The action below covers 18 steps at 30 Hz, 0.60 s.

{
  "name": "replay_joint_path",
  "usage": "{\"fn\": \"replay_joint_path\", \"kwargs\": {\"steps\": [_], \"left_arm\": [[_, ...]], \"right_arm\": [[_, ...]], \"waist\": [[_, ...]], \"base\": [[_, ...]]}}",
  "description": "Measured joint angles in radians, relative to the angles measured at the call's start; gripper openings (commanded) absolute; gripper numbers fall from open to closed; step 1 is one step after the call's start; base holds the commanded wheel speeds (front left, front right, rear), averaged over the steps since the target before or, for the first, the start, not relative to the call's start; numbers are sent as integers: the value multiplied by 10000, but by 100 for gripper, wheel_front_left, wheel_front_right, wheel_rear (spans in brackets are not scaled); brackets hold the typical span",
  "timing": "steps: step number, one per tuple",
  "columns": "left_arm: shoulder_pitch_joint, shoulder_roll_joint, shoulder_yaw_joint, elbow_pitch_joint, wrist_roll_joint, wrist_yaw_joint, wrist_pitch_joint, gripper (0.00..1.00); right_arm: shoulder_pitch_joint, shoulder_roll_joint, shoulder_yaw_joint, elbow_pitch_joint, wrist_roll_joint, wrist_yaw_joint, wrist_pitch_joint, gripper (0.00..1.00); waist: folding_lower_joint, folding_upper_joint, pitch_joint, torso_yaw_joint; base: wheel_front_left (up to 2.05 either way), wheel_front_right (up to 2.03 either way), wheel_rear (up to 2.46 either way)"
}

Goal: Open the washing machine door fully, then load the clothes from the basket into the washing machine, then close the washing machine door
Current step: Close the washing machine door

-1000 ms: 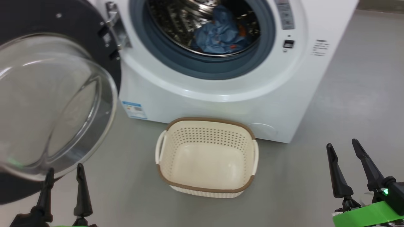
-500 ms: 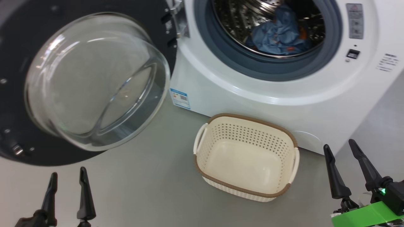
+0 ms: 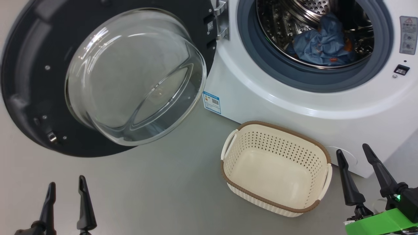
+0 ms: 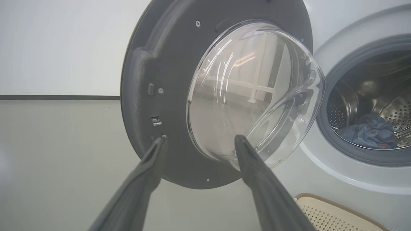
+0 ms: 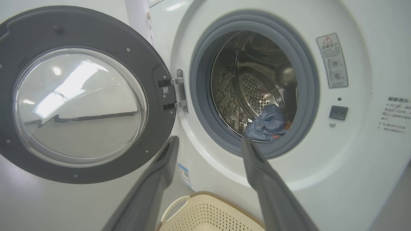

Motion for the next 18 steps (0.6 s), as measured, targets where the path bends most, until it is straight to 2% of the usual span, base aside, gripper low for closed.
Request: {"fn": "replay_joint_path", "kwargs": {"steps": [10,11,12,13,14,15,18], "left_arm": [[-1,-2,73,-119,-10,86,0,100],[-6,-2,96,-176,-10,84,0,86],[-12,-2,111,-209,-21,71,0,48],[-24,-8,142,-228,-90,63,0,34],[-32,-15,222,-290,-107,-15,0,8],[-44,-15,324,-395,-109,-38,0,0],[-309,-27,823,-700,-366,-366,0,0]], "right_arm": [[-1,-40,21,-4,0,0,0,100],[-1,-40,23,-4,2,0,0,100],[-1,-40,21,-4,2,0,0,100],[-1,-40,19,-4,0,0,0,100],[-1,-40,21,-4,0,0,0,100],[-1,-38,25,-6,0,0,0,100],[-3,-36,40,-15,2,0,0,100]], "waist": [[0,0,113,142],[1,0,122,131],[0,0,130,119],[1,0,139,108],[0,0,147,91],[1,0,156,68],[0,0,186,-29]], "base": [[0,0,0],[0,0,0],[0,0,0],[0,0,0],[0,0,0],[0,0,0],[0,0,0]]}}
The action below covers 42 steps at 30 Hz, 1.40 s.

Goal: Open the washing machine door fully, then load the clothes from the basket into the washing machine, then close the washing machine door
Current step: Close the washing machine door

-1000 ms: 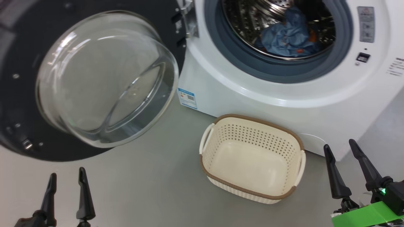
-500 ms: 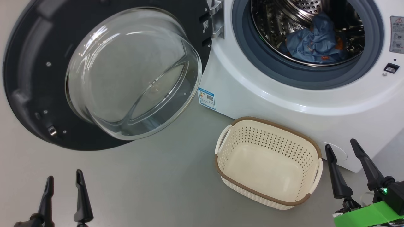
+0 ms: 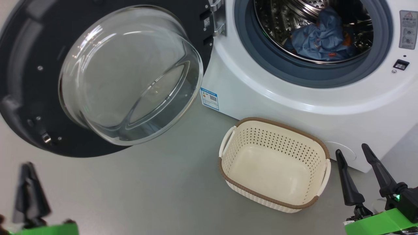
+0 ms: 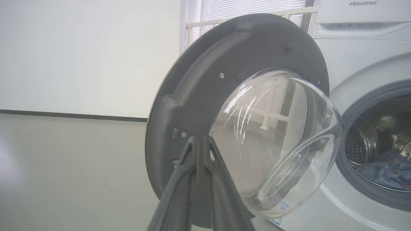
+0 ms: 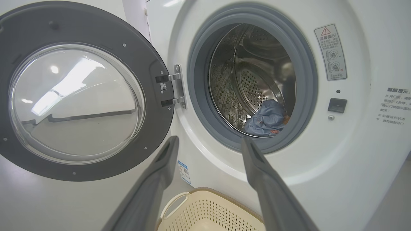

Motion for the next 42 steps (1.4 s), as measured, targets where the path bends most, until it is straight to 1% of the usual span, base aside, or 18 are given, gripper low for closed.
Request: {"fn": "replay_joint_path", "kwargs": {"steps": [2,5,9,10,13,15,19,22,24,26,29,33,38,42], "left_arm": [[-404,50,370,-136,-96,-295,0,0],[-1207,291,840,-161,-633,-596,0,0],[-2520,1106,1394,132,-1925,-798,88,0],[-3267,1630,1641,550,-2556,-828,313,0],[-4416,2387,1939,1584,-3630,-888,769,0],[-5152,2828,2109,2449,-4395,-888,1172,0],[-6448,3645,2127,4079,-5536,-901,2073,0],[-7258,4126,2178,5210,-6433,-901,2978,0],[-7652,4454,2165,5894,-6805,-901,3545,0],[-8063,4675,2163,6543,-7302,-901,4276,0],[-8582,4997,2111,7415,-7762,-901,5367,0],[-8994,5377,1852,8289,-7914,-901,6612,0],[-9323,5609,1532,8947,-7919,-901,7714,0],[-9446,5733,1323,9037,-8218,-901,8575,0]], "right_arm": [[1,2,0,-17,-2,0,0,100],[1,0,0,-31,0,0,0,100],[-5,-8,-8,-46,-2,0,0,100],[-15,-17,4,-73,-2,0,0,100],[-41,-42,23,-90,-2,0,0,100],[-163,-58,56,-86,0,0,0,100],[-374,-113,125,-119,-2,0,0,100],[-388,-159,240,-130,-2,0,0,100],[-407,-199,257,-132,-2,0,0,100],[-481,-261,265,-127,-2,0,0,100],[-618,-357,270,-132,-2,0,0,100],[-617,-380,286,-130,-2,0,0,100],[-617,-437,295,-130,-2,0,0,100],[-620,-485,309,-130,-2,0,0,100]], "waist": [[0,1,33,-73],[1,0,102,-177],[0,0,224,-338],[1,0,299,-412],[0,0,435,-516],[1,0,532,-590],[1,0,723,-714],[0,0,883,-782],[2,0,1011,-816],[1,0,1115,-843],[2,0,1245,-864],[2,1,1345,-855],[1,0,1395,-828],[0,0,1443,-802]], "base": [[0,0,0],[0,0,0],[0,0,0],[0,0,0],[0,0,0],[0,0,0],[0,0,0],[0,0,0],[0,0,0],[0,0,0],[0,0,0],[0,0,0],[0,0,0],[0,0,0]]}}
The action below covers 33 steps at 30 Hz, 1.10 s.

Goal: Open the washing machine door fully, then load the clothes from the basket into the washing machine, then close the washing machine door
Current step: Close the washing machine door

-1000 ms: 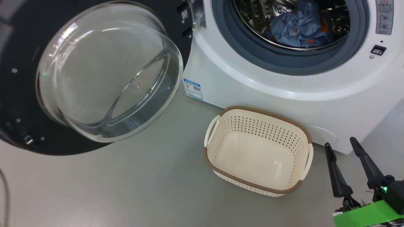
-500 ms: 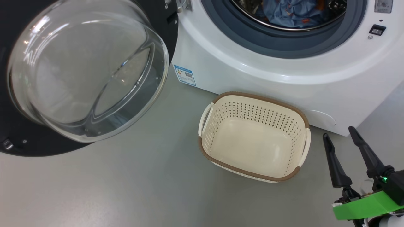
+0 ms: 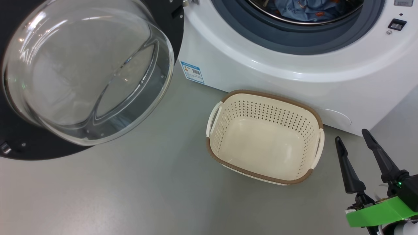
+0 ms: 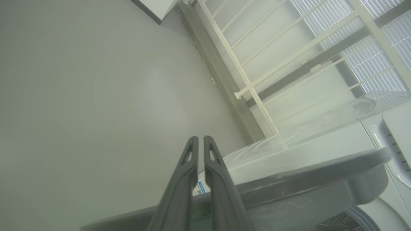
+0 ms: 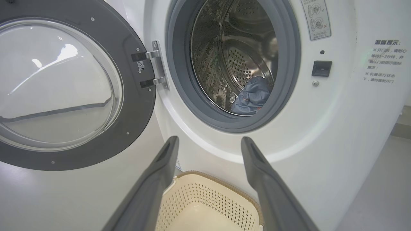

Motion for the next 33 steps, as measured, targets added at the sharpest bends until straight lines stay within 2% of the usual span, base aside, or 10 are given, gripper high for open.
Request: {"fn": "replay_joint_path", "kwargs": {"steps": [10,33], "left_arm": [[10,29,-483,-130,-230,2,1206,0],[1352,349,-1158,-2328,-1555,2,3883,0]], "right_arm": [[-8,-38,77,0,0,0,0,100],[-8,-27,21,0,0,0,0,100]], "waist": [[0,0,-7,30],[-1,0,-293,95]], "base": [[0,0,0],[0,0,0]]}}
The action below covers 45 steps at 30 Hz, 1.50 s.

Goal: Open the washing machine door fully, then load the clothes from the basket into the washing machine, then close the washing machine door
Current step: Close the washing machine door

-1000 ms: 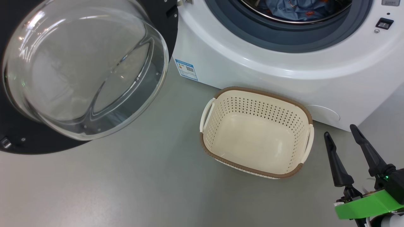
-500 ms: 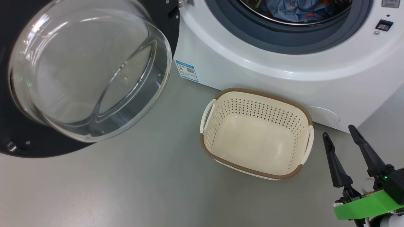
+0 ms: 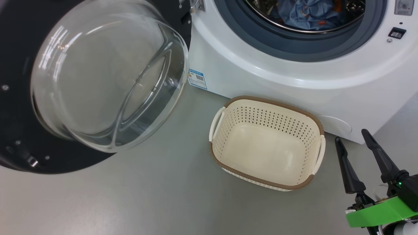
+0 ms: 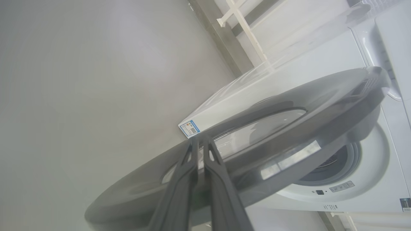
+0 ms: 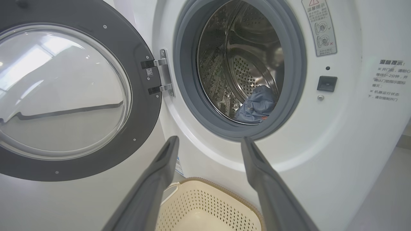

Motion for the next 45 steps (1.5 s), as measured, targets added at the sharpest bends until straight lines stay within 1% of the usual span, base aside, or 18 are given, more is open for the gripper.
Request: {"fn": "replay_joint_path", "kwargs": {"steps": [6,10,12,16,21,25,27,33,41,45], "left_arm": [[578,-35,-286,-775,-395,0,675,0],[1121,-349,-660,-1434,-604,0,1150,0],[1393,-401,-773,-1758,-721,0,1325,0],[1754,-341,-878,-2334,-989,0,1599,0],[2116,-364,-1127,-3181,-1375,0,2188,0],[2282,-374,-1302,-3812,-1624,0,2414,0],[2395,-430,-1396,-4345,-1779,0,2539,0],[2623,-665,-1682,-5198,-1950,0,2780,0],[2871,-899,-2077,-5923,-2057,0,2763,0],[2896,-1053,-2261,-6153,-1979,0,2541,0]], "right_arm": [[3,48,-33,8,0,0,0,100],[40,144,-58,12,0,0,0,100],[51,161,-84,15,0,0,0,100],[108,259,-184,12,0,0,0,100],[504,435,-389,8,-2,0,0,100],[558,485,-428,0,-4,0,0,100],[736,529,-460,-2,-12,0,0,100],[839,683,-706,-27,-15,0,0,100],[907,784,-779,-35,-165,0,0,100],[978,798,-826,-58,-165,0,0,100]], "waist": [[0,0,-197,4],[0,0,-408,-39],[0,0,-530,-82],[0,0,-783,-212],[0,0,-1085,-451],[0,0,-1269,-690],[-1,0,-1371,-892],[1,0,-1513,-1342],[1,0,-1685,-2072],[0,0,-1775,-2503]], "base": [[0,0,0],[0,0,0],[0,0,0],[0,0,0],[0,0,0],[0,0,0],[0,0,0],[0,0,0],[0,0,0],[0,0,0]]}}
